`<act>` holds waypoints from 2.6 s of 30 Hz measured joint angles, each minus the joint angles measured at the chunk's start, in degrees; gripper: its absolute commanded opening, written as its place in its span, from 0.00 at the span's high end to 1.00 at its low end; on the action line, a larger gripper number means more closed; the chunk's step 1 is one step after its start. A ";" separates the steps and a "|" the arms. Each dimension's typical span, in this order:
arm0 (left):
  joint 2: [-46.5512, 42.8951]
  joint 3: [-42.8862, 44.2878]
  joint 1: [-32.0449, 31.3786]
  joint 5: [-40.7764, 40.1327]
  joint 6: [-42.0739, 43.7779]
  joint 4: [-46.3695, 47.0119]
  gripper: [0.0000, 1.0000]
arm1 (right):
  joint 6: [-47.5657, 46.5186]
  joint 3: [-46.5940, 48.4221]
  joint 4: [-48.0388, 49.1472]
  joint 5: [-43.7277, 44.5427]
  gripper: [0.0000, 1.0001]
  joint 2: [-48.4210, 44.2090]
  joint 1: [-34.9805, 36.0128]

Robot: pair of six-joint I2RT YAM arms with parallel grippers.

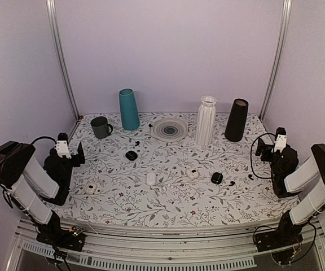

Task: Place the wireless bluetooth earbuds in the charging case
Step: Pick up the charging case from the center of the board.

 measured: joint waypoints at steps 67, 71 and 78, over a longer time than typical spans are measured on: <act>-17.77 39.17 -32.20 16.11 -39.26 -81.02 0.04 | 35.87 21.68 -85.88 -21.11 0.11 -20.41 28.96; -12.00 42.62 -32.22 17.11 -39.17 -80.17 0.04 | 37.70 21.66 -89.26 -20.17 0.18 -19.93 29.35; -7.41 50.45 -32.20 18.88 -35.30 -81.31 0.04 | 38.95 28.98 -94.42 -19.17 0.31 -13.05 29.64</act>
